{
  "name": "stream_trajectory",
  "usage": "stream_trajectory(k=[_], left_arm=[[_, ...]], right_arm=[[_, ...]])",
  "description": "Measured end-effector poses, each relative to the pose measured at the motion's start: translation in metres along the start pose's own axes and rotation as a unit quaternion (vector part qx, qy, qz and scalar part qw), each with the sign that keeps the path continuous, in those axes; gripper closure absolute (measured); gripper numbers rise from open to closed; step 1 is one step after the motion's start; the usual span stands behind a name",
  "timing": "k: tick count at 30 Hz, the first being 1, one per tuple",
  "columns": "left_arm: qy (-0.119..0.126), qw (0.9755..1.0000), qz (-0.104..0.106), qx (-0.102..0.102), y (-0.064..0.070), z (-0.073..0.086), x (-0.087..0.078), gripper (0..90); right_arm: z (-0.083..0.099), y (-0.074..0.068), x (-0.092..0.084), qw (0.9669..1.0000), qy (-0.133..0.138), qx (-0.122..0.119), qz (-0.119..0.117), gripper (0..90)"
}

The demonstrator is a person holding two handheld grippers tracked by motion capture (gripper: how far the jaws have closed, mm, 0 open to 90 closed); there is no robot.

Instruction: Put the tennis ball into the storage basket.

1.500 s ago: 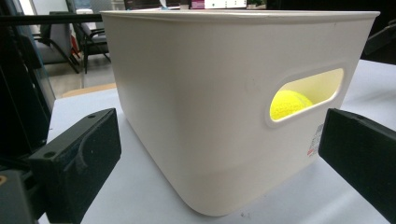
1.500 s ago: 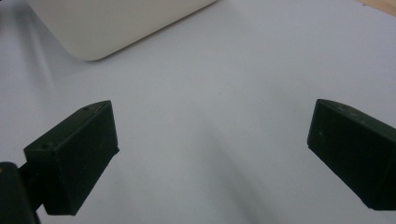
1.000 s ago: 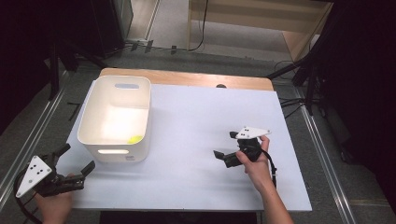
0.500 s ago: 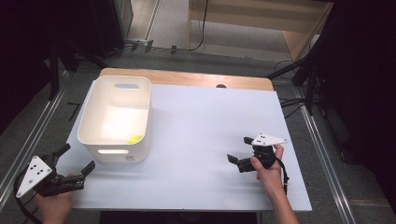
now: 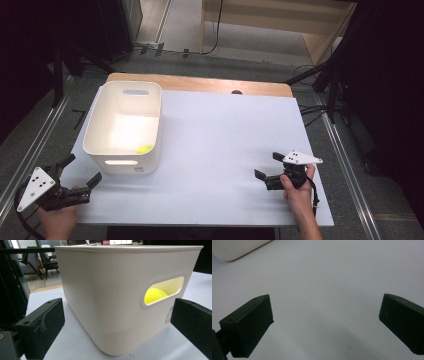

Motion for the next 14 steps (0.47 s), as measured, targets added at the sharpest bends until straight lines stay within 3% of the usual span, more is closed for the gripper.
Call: stream_trajectory(k=[14], left_arm=[[0.006,1.0000,0.003,-0.004,-0.001,0.000,0.000,0.0]], right_arm=[[0.013,0.008,-0.016,0.9996,0.016,0.018,0.017,0.0]])
Point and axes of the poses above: each handheld gripper's, and its own axes: x roughly forward along the jaws, z roughly out of its underside, y roughly to its right, the point moved 3 cm from there along x, roughly forward along the jaws, and after that the axes turned 4 degrees about -y, right-handed, at the moved point
